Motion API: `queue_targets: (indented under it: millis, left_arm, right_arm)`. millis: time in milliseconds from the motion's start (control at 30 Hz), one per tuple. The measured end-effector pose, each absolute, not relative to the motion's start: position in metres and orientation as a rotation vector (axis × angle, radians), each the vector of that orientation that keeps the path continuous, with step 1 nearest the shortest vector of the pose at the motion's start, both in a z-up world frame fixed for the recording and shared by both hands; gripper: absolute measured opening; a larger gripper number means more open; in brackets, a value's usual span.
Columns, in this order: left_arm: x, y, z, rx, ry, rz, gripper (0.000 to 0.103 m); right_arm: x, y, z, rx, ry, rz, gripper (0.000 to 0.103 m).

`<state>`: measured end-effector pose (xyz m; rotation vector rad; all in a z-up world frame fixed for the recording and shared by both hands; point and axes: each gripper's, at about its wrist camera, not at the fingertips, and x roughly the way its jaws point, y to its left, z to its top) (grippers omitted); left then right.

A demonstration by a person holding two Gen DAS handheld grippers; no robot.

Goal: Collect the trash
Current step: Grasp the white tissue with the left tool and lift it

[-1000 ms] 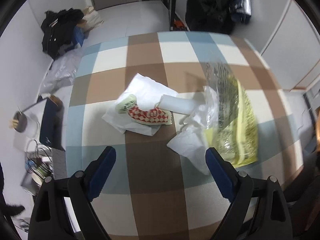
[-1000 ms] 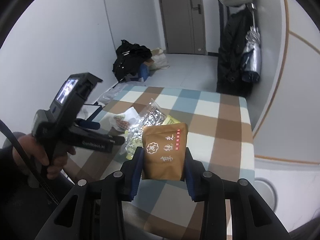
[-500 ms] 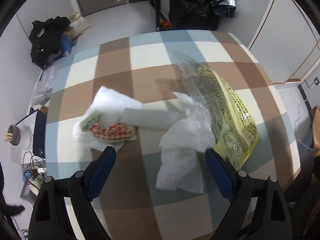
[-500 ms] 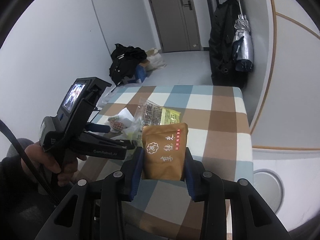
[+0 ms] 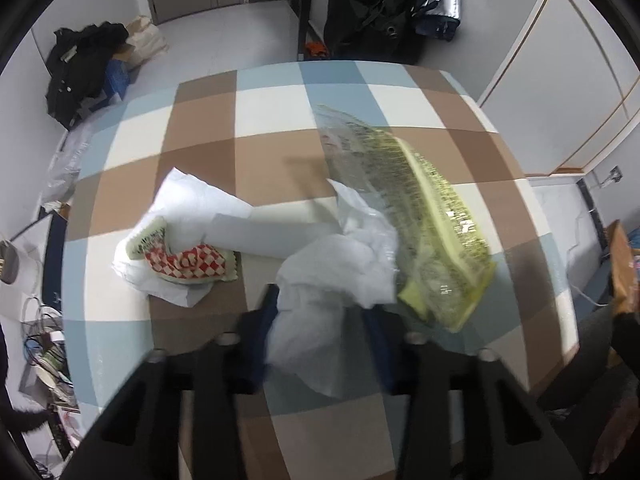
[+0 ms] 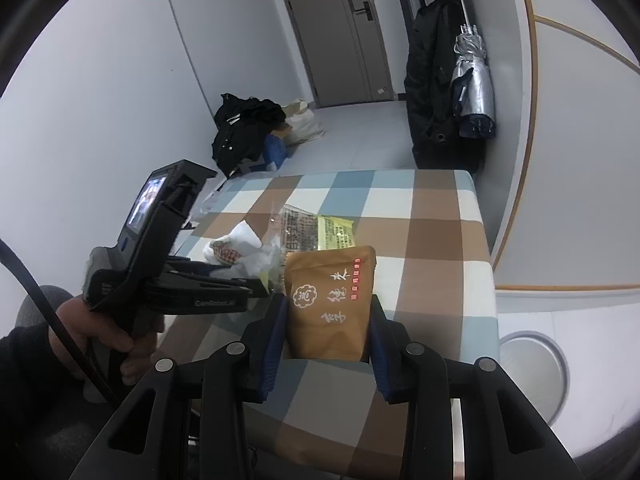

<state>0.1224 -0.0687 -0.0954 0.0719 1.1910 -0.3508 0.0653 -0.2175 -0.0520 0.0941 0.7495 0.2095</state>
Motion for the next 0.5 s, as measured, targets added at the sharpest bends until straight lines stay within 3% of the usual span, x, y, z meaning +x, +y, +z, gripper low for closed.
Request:
queue_targets:
  millis: [67,233,500]
  left_arm:
    - [0.123,-0.067,-0.096,0.053,1.2,-0.353,0.016]
    - [0.118,-0.056,-0.092,0.005,1.193,-0.341,0.01]
    - [0.104,-0.038,-0.078,-0.034,1.15,-0.326,0.009]
  right_arm:
    - [0.066,-0.216,-0.052,0.09,0.748,0.209,0.037]
    - [0.064,-0.213,-0.052,0.079,0.742,0.205,0.037]
    - [0.062,-0.199,-0.053,0.041,0.733,0.207,0.037]
